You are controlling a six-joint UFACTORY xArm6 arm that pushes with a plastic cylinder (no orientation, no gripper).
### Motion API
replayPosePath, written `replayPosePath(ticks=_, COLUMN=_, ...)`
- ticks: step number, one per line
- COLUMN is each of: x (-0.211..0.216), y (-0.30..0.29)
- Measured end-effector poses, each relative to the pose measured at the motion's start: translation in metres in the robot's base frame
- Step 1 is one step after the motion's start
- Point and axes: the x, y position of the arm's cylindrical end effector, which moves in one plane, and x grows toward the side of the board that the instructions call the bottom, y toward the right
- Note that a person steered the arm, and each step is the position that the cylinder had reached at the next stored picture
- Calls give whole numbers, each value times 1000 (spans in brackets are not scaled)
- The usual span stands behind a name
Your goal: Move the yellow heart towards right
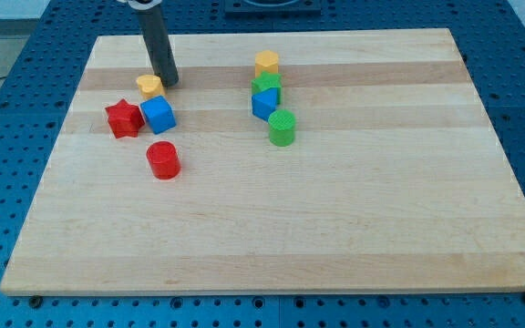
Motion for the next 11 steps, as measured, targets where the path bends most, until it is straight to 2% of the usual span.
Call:
replayPosePath(ticks=2, x=-3, y=-45)
replayPosePath(ticks=3, x=8, y=-8)
replayPosePath(ticks=4, x=15, y=3)
replayPosePath(ticks=5, x=-13, y=-43)
replayPosePath(ticks=6, x=12, y=-51)
replayPosePath(ticks=8, x=58, y=-16)
replayPosePath(ticks=9, x=60, y=31)
replayPosePath(ticks=10, x=60, y=32)
replayPosePath(ticks=11, x=74, y=61)
